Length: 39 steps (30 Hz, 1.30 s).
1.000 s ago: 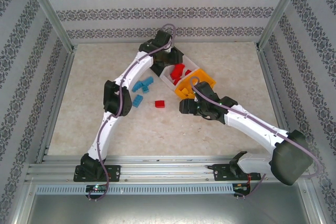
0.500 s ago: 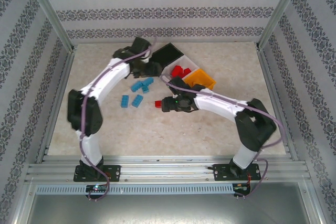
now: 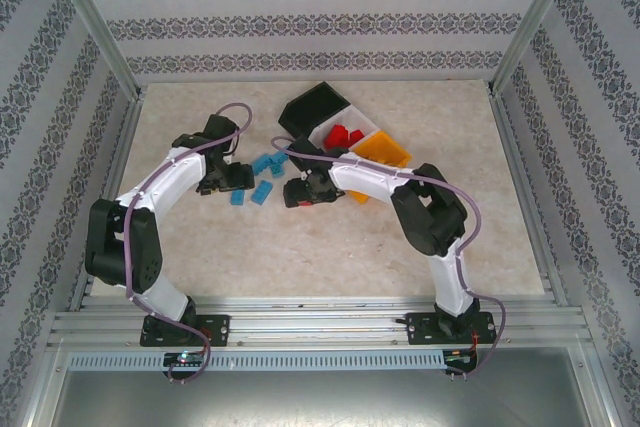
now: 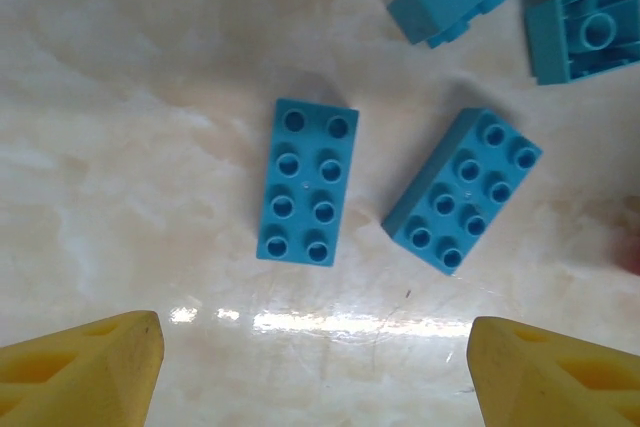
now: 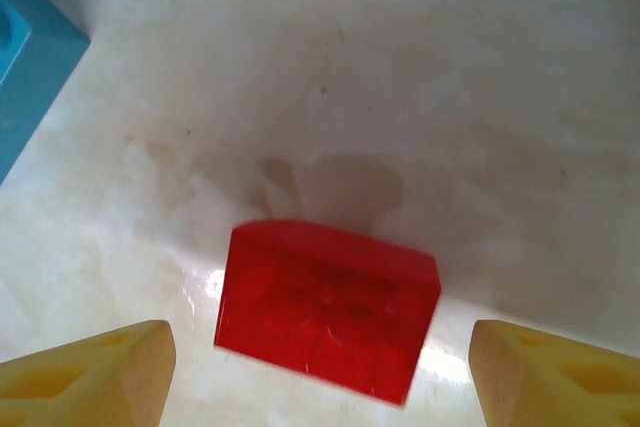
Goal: Sort the legos into containers by color
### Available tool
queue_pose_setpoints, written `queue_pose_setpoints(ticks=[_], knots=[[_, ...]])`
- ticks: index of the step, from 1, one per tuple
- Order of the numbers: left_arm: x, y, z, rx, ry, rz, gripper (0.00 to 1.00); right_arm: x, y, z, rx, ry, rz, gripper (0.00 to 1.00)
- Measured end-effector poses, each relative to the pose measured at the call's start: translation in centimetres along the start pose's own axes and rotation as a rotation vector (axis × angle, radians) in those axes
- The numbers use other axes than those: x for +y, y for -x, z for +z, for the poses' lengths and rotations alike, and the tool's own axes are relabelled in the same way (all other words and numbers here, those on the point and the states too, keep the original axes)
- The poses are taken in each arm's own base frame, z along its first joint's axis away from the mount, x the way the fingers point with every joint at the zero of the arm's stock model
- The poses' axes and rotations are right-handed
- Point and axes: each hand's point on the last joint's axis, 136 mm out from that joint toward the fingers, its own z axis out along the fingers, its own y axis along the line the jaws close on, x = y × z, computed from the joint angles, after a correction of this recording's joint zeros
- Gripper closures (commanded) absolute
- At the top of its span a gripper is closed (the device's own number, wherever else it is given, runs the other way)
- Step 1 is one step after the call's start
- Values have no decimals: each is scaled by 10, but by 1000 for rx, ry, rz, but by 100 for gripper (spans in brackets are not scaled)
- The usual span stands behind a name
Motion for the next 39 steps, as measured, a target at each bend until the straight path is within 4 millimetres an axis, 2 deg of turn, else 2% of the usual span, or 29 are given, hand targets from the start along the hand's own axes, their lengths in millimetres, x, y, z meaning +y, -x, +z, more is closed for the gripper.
queue_pose_setpoints(ticks=[2,4,8,9,15,19,22,27,32,34,35,37,39], knots=[[1,0,0,0,1,3,20,1,4,7,5,-9,-3,26],[1,1,0,-3,0,12,20,1,7,13,12,-20,-8,32],[0,3,2,-8,-3,24,20,-5,8,17,18,-53,-12,53],[0,3,3,-8,-2,25,20,-5,9,16,16,-54,-14,55],[1,1,16,23,9,26,20,-8,13,12,5,-61,-11,57],[2,-1,24,41,15,30,21,-16,25,-5,-29,-54,9,57],[2,-1,30,51,19,33,22,-30,48,-33,-91,-42,45,57],[3,-3,42,76,29,39,25,-65,108,-83,-242,-25,116,56],[6,-9,60,120,50,44,28,-101,150,-115,-342,-34,173,56],[9,-12,67,136,65,45,30,-109,166,-121,-374,-33,182,54],[10,-13,70,144,72,45,31,-112,175,-120,-386,-32,186,49],[10,-13,72,149,74,48,32,-118,190,-113,-395,-30,191,39],[10,-10,72,138,75,49,33,-124,203,-99,-393,-33,186,33]])
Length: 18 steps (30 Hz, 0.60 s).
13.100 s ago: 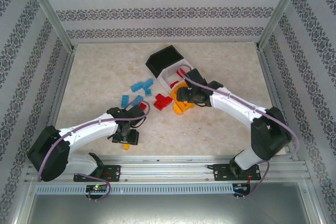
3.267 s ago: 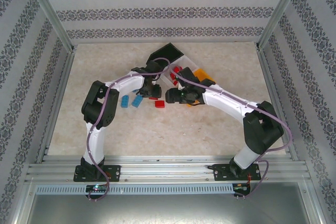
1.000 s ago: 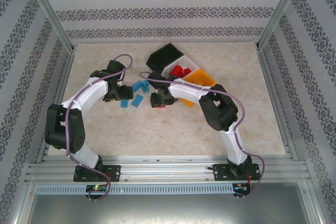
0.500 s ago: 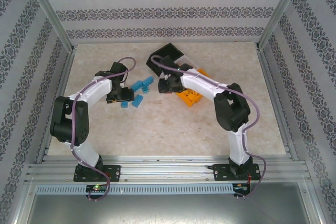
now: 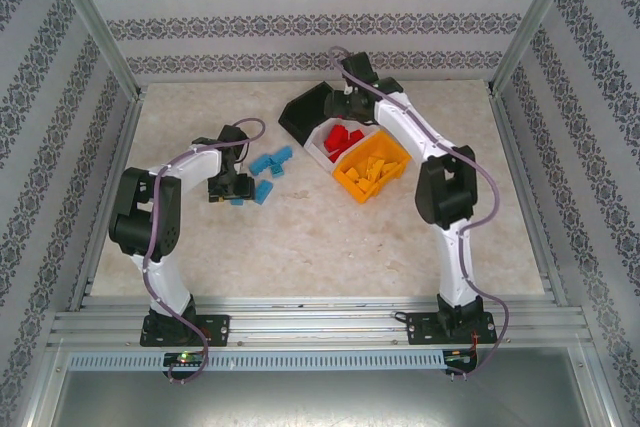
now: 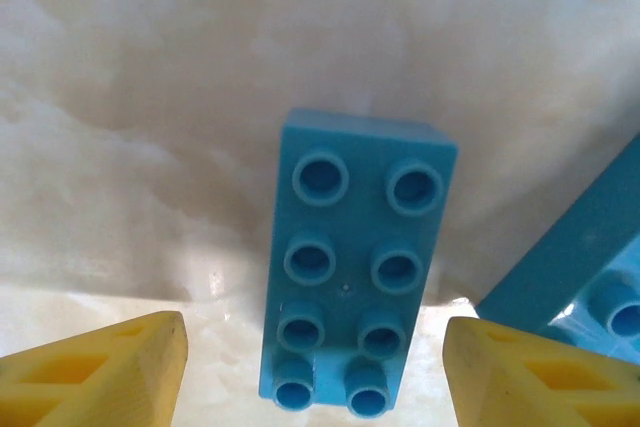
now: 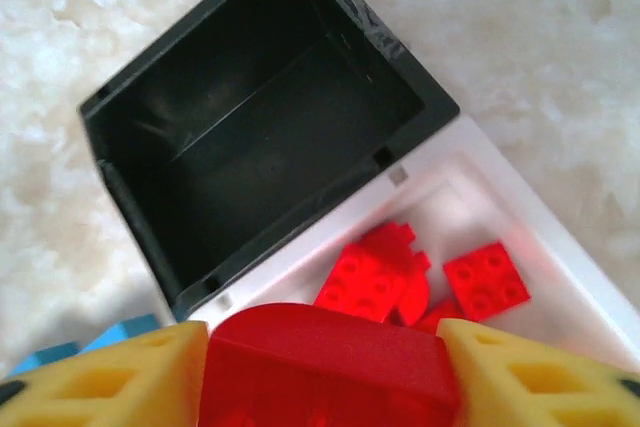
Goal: Sort the legos into containers by color
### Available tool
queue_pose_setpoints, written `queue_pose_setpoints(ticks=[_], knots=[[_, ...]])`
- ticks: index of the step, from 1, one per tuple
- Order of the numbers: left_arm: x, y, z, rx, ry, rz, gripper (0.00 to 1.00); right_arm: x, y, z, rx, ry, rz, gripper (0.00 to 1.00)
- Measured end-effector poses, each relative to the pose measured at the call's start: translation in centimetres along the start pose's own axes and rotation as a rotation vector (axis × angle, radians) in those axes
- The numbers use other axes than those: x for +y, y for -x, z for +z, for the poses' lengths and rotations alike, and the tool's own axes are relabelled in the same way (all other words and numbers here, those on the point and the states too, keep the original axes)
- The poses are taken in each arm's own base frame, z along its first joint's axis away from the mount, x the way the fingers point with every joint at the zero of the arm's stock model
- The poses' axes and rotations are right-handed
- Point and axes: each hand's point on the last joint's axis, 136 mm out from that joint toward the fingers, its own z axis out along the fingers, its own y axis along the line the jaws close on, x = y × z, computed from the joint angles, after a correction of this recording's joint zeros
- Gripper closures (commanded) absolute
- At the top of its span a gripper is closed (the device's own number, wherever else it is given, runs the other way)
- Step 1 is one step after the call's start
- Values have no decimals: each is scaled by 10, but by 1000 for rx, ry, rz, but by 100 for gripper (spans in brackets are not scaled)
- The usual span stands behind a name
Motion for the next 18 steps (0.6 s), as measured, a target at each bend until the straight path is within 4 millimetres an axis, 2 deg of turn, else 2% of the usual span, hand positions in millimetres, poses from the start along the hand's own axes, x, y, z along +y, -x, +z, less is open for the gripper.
queue_pose_setpoints(ticks=[2,4,6,11,14,18], knots=[[0,1,1,0,3,0,34,-6,-2,19,24,-7,1,31],[0,1,2,2,4,-1,40,-11,-12,32,60,-17,4,31],[0,1,5,5,5,3,43,-17,-26,40,101,-29,9,30],[-1,1,8,11,-1,4,61,-24,-51,54,146,-26,13,30],[-3,2,8,7,-7,4,62,-26,-59,45,136,-12,17,30],[-6,2,7,6,-25,4,63,-35,-86,31,165,-12,24,30]])
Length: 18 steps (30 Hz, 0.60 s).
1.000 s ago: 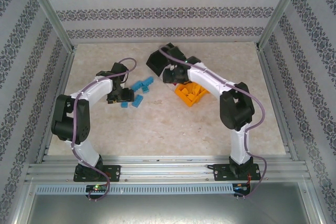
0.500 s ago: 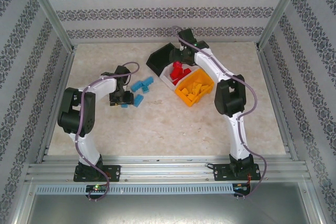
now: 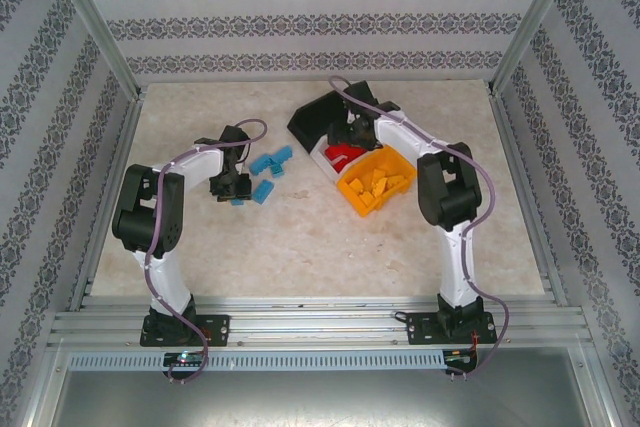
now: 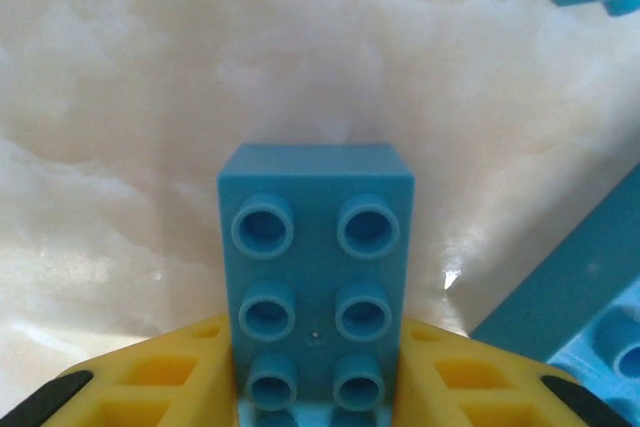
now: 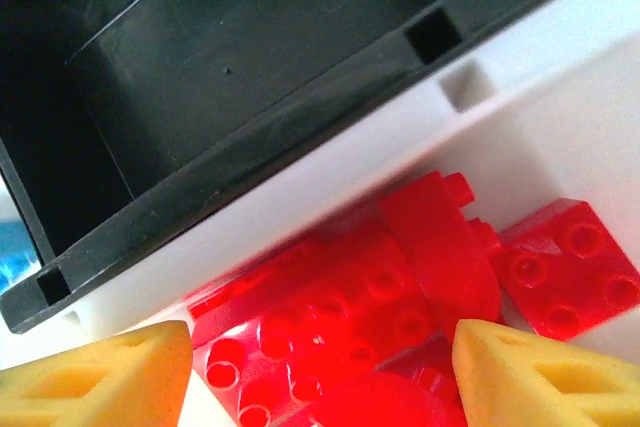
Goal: Sort the legos into containers by color
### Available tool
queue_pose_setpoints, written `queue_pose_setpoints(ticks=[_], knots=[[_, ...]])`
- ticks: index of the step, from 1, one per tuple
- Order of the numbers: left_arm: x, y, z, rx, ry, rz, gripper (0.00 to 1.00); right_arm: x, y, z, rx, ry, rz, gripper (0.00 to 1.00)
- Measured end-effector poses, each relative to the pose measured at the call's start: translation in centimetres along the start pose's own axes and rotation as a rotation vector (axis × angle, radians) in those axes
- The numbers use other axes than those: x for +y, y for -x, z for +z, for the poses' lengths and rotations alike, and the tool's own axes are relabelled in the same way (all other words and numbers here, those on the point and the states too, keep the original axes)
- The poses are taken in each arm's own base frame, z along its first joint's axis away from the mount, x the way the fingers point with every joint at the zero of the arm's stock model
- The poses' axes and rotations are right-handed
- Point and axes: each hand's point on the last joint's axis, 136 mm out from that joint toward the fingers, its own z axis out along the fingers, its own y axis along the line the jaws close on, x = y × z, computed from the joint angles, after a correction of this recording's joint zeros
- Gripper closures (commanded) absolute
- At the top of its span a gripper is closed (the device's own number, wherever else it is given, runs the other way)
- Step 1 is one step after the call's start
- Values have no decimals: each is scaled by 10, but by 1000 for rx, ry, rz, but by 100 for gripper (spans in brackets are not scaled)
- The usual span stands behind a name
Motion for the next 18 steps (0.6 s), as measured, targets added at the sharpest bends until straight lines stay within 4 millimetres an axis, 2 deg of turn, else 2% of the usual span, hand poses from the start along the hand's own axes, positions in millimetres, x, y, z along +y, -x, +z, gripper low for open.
queue_pose_setpoints(ticks=[5,12,15,18], knots=[[-5,-1,-13,-27,-40,0,67,-16,-38,-10,39,-15,9,30],[-13,1,-45,-100,-108,-4,68,-28,-94,-38,74,-19,3,29],[-22,4,-59,-125,-149,-11,68,-28,-105,-59,57,1,5,27],[-46,24,-81,-181,-199,14,68,-22,-101,-93,-15,44,18,23]])
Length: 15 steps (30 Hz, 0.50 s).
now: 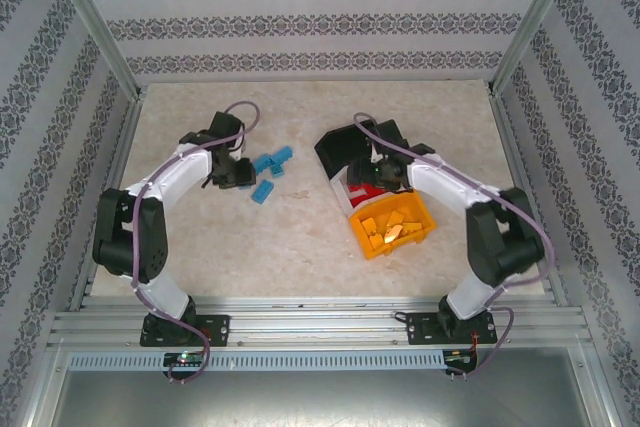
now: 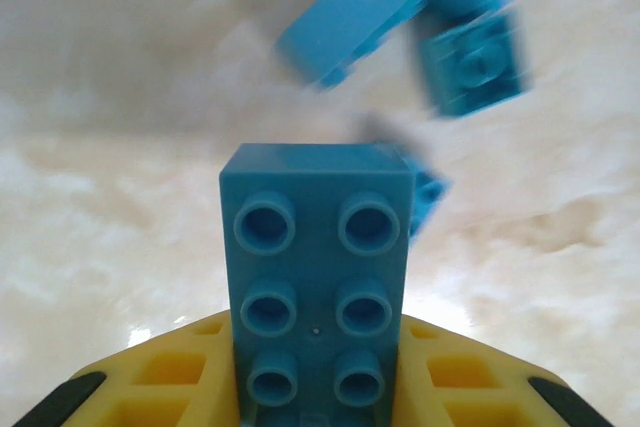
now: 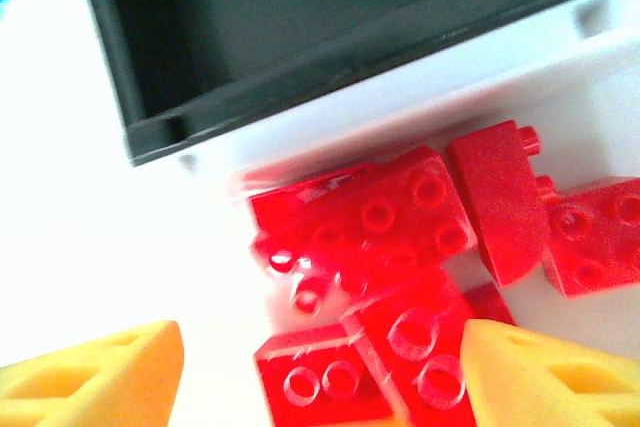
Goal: Sort the legos into containers by color
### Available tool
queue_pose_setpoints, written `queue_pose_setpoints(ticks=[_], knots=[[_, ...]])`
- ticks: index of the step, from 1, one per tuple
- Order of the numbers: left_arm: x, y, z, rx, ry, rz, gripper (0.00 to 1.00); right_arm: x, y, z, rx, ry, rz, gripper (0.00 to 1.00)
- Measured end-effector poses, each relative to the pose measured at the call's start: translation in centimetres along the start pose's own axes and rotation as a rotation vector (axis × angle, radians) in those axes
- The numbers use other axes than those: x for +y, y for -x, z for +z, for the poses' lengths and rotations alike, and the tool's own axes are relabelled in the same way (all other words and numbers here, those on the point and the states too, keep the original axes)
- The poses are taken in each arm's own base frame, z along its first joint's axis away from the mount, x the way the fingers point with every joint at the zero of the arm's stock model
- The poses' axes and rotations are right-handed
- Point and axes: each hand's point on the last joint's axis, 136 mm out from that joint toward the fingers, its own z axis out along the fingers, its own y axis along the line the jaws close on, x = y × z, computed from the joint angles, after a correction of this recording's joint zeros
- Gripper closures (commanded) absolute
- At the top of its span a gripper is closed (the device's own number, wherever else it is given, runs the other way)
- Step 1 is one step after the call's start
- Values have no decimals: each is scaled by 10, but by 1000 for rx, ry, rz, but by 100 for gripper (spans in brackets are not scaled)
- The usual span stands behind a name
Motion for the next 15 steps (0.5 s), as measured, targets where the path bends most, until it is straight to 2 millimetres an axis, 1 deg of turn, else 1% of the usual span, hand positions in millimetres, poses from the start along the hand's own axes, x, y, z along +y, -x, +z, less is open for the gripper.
queue_pose_setpoints(ticks=[2,4,5,7,8,10,13,15], knots=[[-34,22,-10,-51,-57,46,68,7,10,-26,-74,38,11,22],[-79,44,-17,-98,-138,100,68,11,19,-50,-144,72,29,22],[-96,51,-18,-113,-171,119,68,11,22,-58,-166,82,38,22],[-135,65,-12,-132,-249,150,68,8,21,-70,-196,94,55,22],[-147,68,-7,-128,-272,156,68,6,19,-73,-201,96,60,22],[-173,75,12,-118,-326,161,68,0,9,-76,-197,90,68,22],[-196,80,45,-87,-384,142,67,-8,-7,-80,-186,84,78,22],[-205,80,66,-64,-411,123,67,-13,-16,-84,-186,82,90,22]])
